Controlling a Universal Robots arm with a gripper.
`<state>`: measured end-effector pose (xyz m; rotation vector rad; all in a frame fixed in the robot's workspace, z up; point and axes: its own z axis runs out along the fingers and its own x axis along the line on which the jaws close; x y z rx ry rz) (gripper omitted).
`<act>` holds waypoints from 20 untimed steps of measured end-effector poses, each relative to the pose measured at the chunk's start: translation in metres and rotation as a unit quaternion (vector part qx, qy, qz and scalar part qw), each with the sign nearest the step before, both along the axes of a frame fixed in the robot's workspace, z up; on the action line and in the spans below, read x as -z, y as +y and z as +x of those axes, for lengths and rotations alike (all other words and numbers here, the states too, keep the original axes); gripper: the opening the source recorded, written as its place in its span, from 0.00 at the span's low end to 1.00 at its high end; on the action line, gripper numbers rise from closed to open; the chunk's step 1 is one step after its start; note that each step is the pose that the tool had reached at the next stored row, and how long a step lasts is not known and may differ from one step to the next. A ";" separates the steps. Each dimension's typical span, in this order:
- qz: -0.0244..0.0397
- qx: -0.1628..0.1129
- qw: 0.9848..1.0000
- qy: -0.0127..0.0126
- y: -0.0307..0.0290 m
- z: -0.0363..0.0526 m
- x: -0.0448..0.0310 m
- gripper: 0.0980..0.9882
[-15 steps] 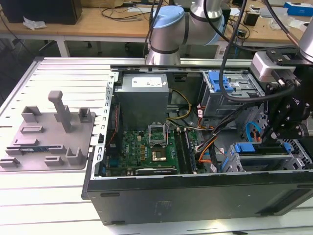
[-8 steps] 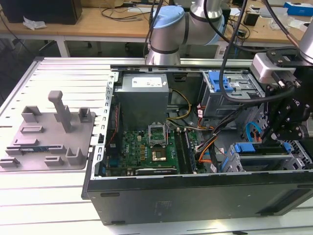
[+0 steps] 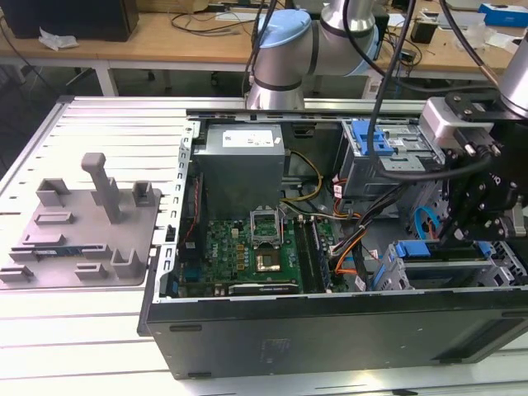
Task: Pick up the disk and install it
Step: 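Insert the second disk wire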
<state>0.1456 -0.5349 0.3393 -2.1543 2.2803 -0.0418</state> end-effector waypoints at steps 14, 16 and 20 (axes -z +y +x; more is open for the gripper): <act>0.000 0.000 1.000 0.000 0.0003 0.0000 -0.0338 0.22; 0.000 0.000 1.000 -0.001 0.0009 -0.0003 -0.0370 0.22; -0.001 0.001 1.000 -0.001 0.0041 -0.0010 -0.0402 0.06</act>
